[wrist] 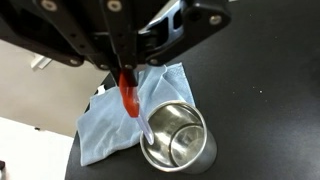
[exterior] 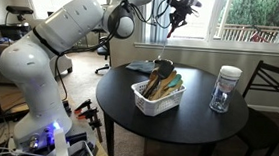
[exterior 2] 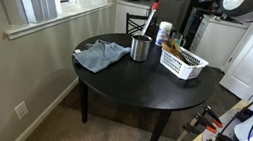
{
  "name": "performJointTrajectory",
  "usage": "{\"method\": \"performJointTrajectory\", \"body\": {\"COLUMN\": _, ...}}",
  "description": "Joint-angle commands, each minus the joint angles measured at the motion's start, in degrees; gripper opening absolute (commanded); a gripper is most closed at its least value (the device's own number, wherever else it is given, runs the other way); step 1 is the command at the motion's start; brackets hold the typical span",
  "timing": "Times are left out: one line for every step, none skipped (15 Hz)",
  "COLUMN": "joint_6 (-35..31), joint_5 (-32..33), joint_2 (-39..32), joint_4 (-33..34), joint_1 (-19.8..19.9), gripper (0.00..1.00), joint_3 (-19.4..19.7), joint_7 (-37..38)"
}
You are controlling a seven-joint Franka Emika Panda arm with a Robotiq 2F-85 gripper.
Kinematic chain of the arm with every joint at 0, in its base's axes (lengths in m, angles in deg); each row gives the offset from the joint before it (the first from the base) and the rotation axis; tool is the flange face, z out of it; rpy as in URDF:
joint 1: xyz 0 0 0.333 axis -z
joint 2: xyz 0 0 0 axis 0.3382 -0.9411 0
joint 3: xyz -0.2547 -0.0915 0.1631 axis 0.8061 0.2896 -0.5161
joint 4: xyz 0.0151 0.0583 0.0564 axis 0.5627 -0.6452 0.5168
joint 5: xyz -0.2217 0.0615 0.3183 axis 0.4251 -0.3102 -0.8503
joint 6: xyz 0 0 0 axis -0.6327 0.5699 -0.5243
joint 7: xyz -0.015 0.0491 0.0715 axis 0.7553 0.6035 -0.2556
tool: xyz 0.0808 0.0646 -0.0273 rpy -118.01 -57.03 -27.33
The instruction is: Remove the spatula from the cutlery holder and place it in the white basket
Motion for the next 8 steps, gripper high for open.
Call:
{"method": "performJointTrajectory", "body": {"joint_6": 4.08, "joint_5": 1.69, "joint_2": 2.73, "joint_4": -1.05, "joint_1": 0.34, "gripper": 0.01, "joint_3": 0.19, "joint_7": -1.96}}
{"method": "performJointTrajectory", "body": {"joint_6": 5.62, "joint_5": 1.74, "joint_2": 3.12, "joint_4": -1.28, "joint_1": 0.42, "gripper": 0.01, "joint_3": 0.20, "joint_7": -2.22}}
{"method": "performJointTrajectory", "body": {"joint_6": 7.22, "joint_5": 1.79, "joint_2": 3.43, "joint_4": -1.40, "joint_1": 0.45, "gripper": 0.01, "joint_3": 0.26, "joint_7": -2.30}}
{"method": "performJointTrajectory", "body": {"joint_6": 9.12, "joint_5": 1.77, "joint_2": 3.68, "joint_4": -1.56, "joint_1": 0.55, "gripper": 0.01, "joint_3": 0.24, "joint_7": -2.69}}
{"method": "performJointTrajectory", "body": {"joint_6": 10.94, "joint_5": 1.75, "joint_2": 3.87, "joint_4": -1.64, "joint_1": 0.60, "gripper": 0.01, "joint_3": 0.23, "joint_7": -2.95}}
{"method": "performJointTrajectory", "body": {"joint_6": 12.81, "joint_5": 1.92, "joint_2": 4.03, "joint_4": -1.68, "joint_1": 0.54, "gripper": 0.01, "joint_3": 0.37, "joint_7": -3.22}}
{"method": "performJointTrajectory", "body": {"joint_6": 14.81, "joint_5": 2.18, "joint_2": 4.17, "joint_4": -1.76, "joint_1": 0.45, "gripper": 0.01, "joint_3": 0.55, "joint_7": -3.48}}
{"method": "performJointTrajectory", "body": {"joint_6": 16.88, "joint_5": 2.55, "joint_2": 4.29, "joint_4": -1.79, "joint_1": 0.34, "gripper": 0.01, "joint_3": 0.78, "joint_7": -3.86}}
